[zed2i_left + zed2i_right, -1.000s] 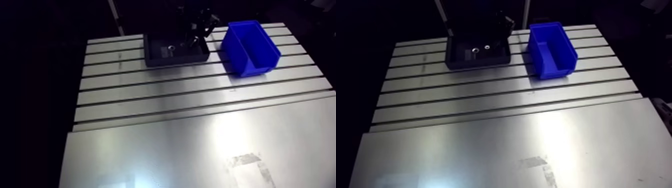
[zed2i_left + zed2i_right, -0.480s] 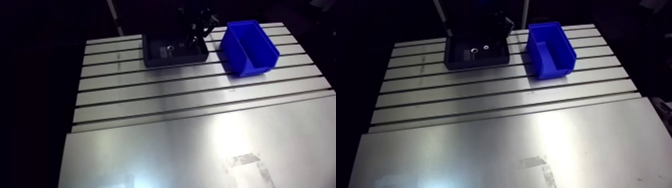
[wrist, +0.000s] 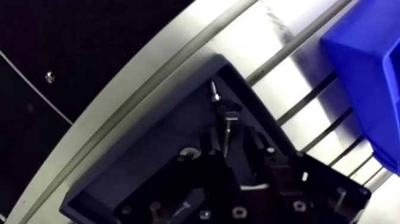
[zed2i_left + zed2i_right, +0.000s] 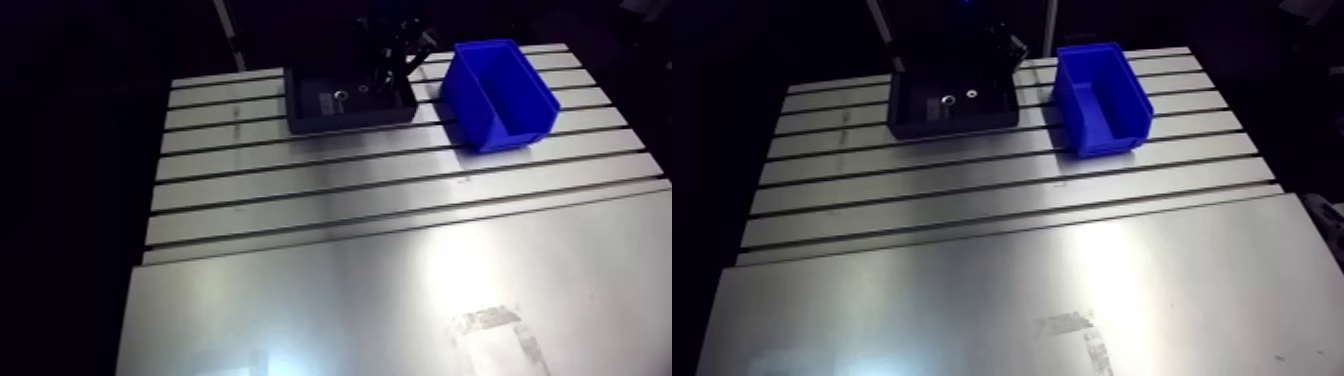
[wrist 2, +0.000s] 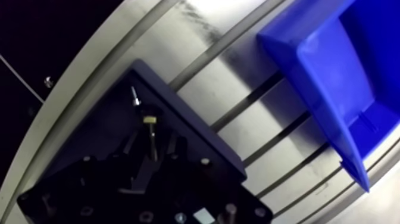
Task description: Pick up the M10 bolt from the tray and put it into the blue bin.
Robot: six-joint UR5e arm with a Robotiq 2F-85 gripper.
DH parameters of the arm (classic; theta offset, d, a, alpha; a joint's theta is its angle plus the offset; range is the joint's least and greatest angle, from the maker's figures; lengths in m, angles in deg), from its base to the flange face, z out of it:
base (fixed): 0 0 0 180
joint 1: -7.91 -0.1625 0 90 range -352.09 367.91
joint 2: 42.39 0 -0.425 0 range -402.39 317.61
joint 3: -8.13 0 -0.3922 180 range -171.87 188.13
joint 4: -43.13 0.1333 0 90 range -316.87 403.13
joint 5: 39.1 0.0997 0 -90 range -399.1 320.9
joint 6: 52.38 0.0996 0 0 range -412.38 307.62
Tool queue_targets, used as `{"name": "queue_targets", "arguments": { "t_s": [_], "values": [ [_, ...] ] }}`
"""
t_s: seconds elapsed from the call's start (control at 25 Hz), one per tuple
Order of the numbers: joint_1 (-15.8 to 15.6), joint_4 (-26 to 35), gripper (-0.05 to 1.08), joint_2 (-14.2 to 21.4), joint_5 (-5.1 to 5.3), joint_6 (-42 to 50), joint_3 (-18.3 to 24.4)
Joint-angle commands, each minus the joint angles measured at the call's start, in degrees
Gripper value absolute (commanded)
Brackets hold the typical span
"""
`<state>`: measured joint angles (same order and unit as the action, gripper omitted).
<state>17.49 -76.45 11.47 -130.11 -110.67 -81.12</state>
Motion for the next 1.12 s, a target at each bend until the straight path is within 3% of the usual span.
{"name": "queue_targets", "arguments": {
  "t_s": [0.04,0.92,1.04,1.12],
  "values": [
    [0.00,0.00,0.69,-0.21,-0.01,-0.01,0.00],
    [0.09,-0.79,0.93,-0.30,0.08,-1.33,0.52],
    [-0.26,-0.79,0.95,-0.13,0.70,-1.42,0.61],
    [-0.35,-0.79,0.97,0.05,1.66,-1.86,0.70]
  ]
}}
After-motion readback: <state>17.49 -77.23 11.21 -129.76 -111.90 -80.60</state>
